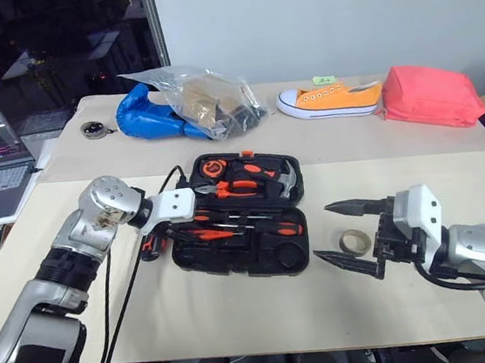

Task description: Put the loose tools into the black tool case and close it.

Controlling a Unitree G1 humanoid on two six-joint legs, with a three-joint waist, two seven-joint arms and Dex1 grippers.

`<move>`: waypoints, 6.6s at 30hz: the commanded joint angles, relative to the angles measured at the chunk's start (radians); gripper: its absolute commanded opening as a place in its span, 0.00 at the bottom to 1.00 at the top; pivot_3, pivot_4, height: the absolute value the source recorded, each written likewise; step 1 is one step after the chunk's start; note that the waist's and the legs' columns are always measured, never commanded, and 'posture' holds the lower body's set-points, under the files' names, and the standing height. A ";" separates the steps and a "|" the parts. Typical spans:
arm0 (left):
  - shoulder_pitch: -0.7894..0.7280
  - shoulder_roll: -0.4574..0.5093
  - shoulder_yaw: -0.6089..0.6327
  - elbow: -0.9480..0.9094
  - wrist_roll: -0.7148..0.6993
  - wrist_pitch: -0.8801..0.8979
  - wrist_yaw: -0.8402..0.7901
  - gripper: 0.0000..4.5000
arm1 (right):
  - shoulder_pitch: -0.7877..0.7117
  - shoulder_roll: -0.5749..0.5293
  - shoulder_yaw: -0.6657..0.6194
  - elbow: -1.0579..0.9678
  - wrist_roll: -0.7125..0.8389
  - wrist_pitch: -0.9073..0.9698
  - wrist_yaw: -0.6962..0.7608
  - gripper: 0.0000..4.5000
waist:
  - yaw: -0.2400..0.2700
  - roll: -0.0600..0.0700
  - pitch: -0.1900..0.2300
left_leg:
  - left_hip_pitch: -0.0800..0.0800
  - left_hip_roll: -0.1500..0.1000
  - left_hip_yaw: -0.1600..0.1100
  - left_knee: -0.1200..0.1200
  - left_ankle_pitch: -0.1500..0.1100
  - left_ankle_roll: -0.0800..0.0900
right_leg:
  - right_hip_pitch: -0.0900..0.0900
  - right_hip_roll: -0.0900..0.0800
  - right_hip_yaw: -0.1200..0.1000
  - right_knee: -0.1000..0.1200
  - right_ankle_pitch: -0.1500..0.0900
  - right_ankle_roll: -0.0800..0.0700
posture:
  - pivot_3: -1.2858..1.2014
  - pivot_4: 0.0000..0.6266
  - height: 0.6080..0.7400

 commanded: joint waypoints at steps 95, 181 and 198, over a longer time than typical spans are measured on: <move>0.540 -0.240 0.815 -0.772 -0.485 0.852 0.998 0.48 | -0.163 -0.014 0.093 0.110 0.001 -0.057 0.118 1.00 | -0.019 0.005 -0.003 | 0.007 -0.001 -0.001 0.007 -0.003 0.002 | 0.009 -0.001 0.002 0.003 -0.002 0.004 | 0.52 0.24 1.00; 0.619 -0.232 0.600 -0.703 -0.370 0.962 1.179 0.43 | -0.123 0.017 0.103 0.089 -0.032 -0.083 0.070 1.00 | -0.016 0.003 -0.002 | 0.005 -0.003 -0.002 0.006 -0.004 0.001 | 0.009 -0.004 0.002 -0.003 0.001 0.006 | 0.52 0.24 1.00; 0.457 0.179 0.303 -0.586 -0.375 0.292 0.128 0.39 | -0.065 -0.028 0.008 0.120 -0.001 -0.096 0.126 1.00 | -0.009 0.005 0.001 | 0.004 -0.002 0.000 0.005 -0.004 0.001 | 0.008 -0.003 0.001 -0.005 0.000 0.003 | 0.52 0.24 1.00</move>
